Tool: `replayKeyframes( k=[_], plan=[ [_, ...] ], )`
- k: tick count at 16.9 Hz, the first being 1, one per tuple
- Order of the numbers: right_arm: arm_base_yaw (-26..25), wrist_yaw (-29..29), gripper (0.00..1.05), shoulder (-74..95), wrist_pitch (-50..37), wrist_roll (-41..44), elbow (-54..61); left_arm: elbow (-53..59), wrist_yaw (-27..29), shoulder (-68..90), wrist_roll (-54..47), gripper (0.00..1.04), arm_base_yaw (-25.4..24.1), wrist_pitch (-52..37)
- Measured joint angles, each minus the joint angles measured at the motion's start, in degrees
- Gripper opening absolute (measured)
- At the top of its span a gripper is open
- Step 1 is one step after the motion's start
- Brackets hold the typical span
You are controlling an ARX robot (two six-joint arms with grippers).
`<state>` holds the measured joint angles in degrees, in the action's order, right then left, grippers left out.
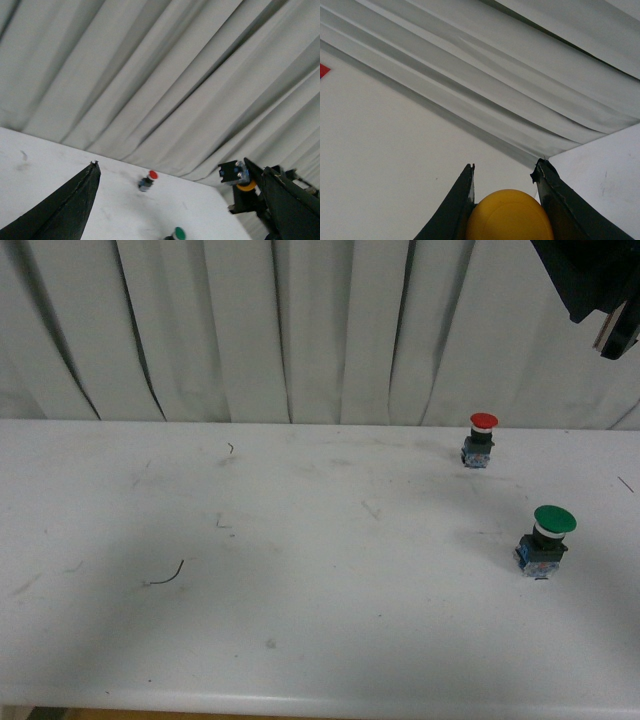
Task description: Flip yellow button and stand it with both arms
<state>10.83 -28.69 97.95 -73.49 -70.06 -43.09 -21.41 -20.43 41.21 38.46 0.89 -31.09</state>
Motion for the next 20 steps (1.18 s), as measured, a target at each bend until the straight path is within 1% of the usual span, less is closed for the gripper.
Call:
replayKeyframes(
  k=[1,3,4,5,6,7,9,10,12,13,14,15,20],
  plan=[
    [-0.28,-0.04,0.35,-0.28,0.02,0.00,0.04,0.00,2.08,-8.41,-6.95,0.98,0.22,10.01],
    [-0.42,-0.31,0.34,-1.07,-0.04,0.07,0.09,-0.02,5.99,-18.64,-16.96,0.98,1.36,23.41],
    [-0.50,-0.57,0.34,-1.33,0.02,0.22,0.09,-1.14,15.80,-19.06,-23.12,0.87,5.03,29.40],
    [-0.52,-0.87,0.34,-1.46,-0.11,0.44,0.09,0.83,18.91,-20.17,-30.05,0.75,2.89,30.03],
    [-0.79,-0.90,0.34,-1.49,-0.04,0.63,0.11,3.10,19.58,-21.29,-33.09,0.66,-0.48,29.77],
    [-0.79,-0.92,0.34,-1.57,-0.02,0.70,0.11,4.98,21.51,-22.34,-34.47,0.56,-1.57,29.22],
    [-0.85,-0.92,0.34,-2.05,0.00,1.11,0.46,7.61,20.22,-24.55,-36.61,0.36,-0.44,28.00],
    [-0.83,-0.92,0.34,-2.32,-0.09,1.36,0.52,9.40,20.41,-25.77,-37.29,0.24,-0.81,27.63],
    [-0.83,-0.90,0.34,-2.43,-0.04,1.77,0.68,11.63,20.44,-27.36,-37.44,0.04,-0.92,27.17],
    [-0.83,-0.90,0.34,-2.45,-0.04,2.14,0.74,12.63,20.48,-28.28,-37.53,0.02,-0.90,26.97],
    [-0.83,-0.92,0.34,-2.56,-0.07,2.54,1.01,13.18,20.41,-32.02,-37.59,0.02,-0.90,31.89],
    [-0.83,-0.90,0.34,-2.58,-0.04,2.67,1.29,14.82,20.44,-35.95,-37.59,0.02,-0.90,32.74],
    [-0.59,-0.70,0.34,-2.60,0.00,3.98,2.25,17.59,20.46,-38.03,-37.59,0.02,-0.90,31.61]
  ],
)
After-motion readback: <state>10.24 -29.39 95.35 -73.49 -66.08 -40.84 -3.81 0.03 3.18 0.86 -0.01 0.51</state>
